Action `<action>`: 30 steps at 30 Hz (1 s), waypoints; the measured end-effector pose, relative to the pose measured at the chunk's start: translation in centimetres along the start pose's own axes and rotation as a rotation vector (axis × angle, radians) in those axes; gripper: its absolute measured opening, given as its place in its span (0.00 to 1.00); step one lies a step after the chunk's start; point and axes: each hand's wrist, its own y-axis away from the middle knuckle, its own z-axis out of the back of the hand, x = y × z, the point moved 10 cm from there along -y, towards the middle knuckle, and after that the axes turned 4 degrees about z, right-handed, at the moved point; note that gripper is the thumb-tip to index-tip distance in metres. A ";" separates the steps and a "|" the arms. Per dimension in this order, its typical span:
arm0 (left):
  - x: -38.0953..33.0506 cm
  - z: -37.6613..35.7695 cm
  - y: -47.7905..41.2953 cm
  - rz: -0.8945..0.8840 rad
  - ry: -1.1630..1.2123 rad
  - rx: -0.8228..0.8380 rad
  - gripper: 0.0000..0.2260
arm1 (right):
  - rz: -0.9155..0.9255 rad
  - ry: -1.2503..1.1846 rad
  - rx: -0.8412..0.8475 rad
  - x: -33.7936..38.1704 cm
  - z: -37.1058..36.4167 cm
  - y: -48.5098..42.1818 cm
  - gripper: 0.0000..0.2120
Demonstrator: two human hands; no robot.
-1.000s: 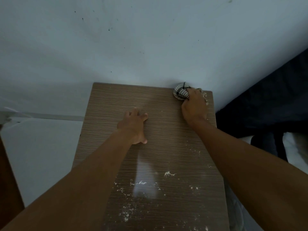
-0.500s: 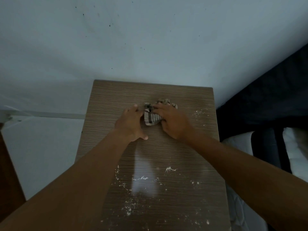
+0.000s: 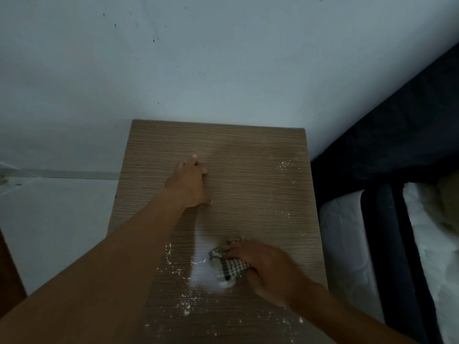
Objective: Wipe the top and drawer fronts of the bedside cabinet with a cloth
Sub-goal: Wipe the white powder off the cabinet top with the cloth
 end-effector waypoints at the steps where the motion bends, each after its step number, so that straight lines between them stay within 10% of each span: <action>1: -0.1 0.0 0.0 0.000 -0.011 -0.001 0.42 | -0.022 -0.041 -0.031 0.0 1.4 0.1 0.20; 11: -6.6 -2.5 1.6 -0.124 -0.091 -0.085 0.45 | -0.281 0.226 -0.515 -8.0 19.9 -4.1 0.18; 30: -7.0 -3.3 0.7 -0.042 -0.069 0.019 0.48 | -0.279 0.277 -0.282 -14.5 11.9 -3.9 0.26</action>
